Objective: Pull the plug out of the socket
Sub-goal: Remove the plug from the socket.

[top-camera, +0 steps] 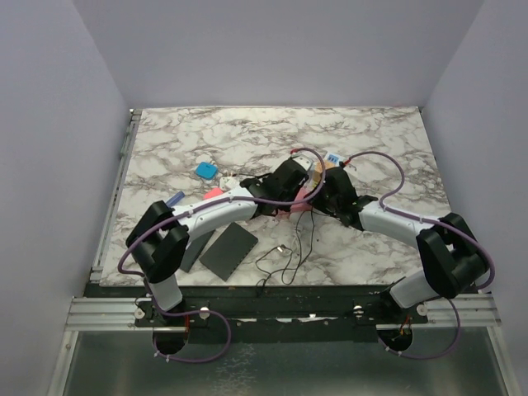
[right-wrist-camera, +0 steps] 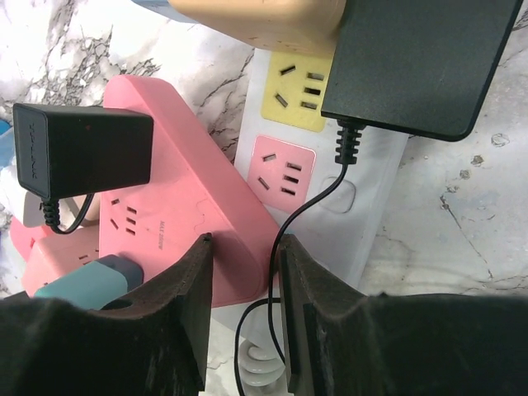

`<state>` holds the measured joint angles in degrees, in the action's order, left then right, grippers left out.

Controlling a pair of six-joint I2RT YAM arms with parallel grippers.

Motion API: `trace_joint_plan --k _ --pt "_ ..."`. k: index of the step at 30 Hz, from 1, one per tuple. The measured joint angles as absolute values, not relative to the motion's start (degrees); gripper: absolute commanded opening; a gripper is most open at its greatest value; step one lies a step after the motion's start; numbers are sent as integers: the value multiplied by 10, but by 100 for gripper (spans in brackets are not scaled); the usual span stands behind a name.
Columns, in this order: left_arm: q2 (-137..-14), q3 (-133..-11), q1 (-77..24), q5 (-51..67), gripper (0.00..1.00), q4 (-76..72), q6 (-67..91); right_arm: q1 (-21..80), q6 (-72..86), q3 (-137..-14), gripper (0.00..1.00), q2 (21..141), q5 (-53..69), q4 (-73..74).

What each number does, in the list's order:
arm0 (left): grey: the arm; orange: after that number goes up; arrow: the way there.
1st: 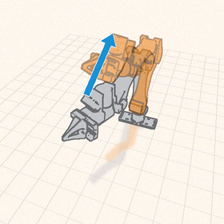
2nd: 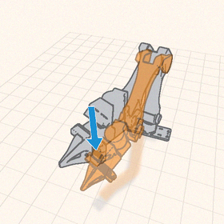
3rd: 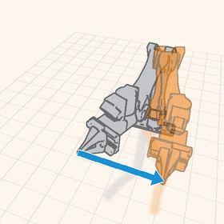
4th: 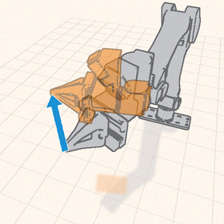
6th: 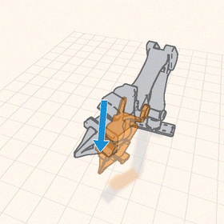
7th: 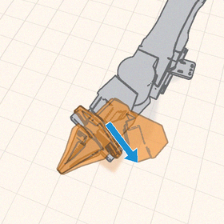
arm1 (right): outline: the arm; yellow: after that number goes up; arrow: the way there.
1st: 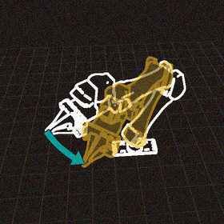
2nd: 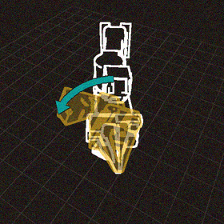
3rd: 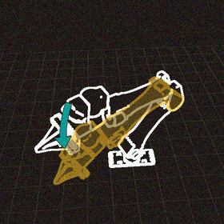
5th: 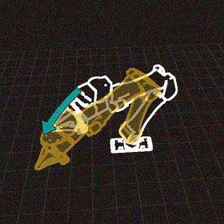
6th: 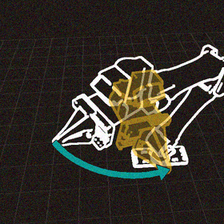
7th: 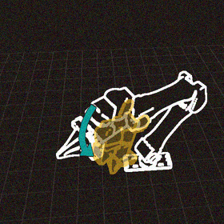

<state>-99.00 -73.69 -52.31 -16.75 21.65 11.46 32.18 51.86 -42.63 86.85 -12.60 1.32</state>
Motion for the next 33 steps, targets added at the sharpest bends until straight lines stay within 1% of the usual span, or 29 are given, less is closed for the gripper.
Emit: trace_joint_plan --k 12,17,25,33 --pt "-988 -747 -444 -28 0 228 144 323 525 -424 34 873 -125 2" --pt "-988 -749 -427 4 0 231 156 324 525 -424 33 873 -126 2" --pt "-988 -749 -429 1 0 231 149 326 525 -424 33 874 -126 1" --pt "-987 -747 -479 -85 0 230 102 327 525 -424 33 874 -126 1"
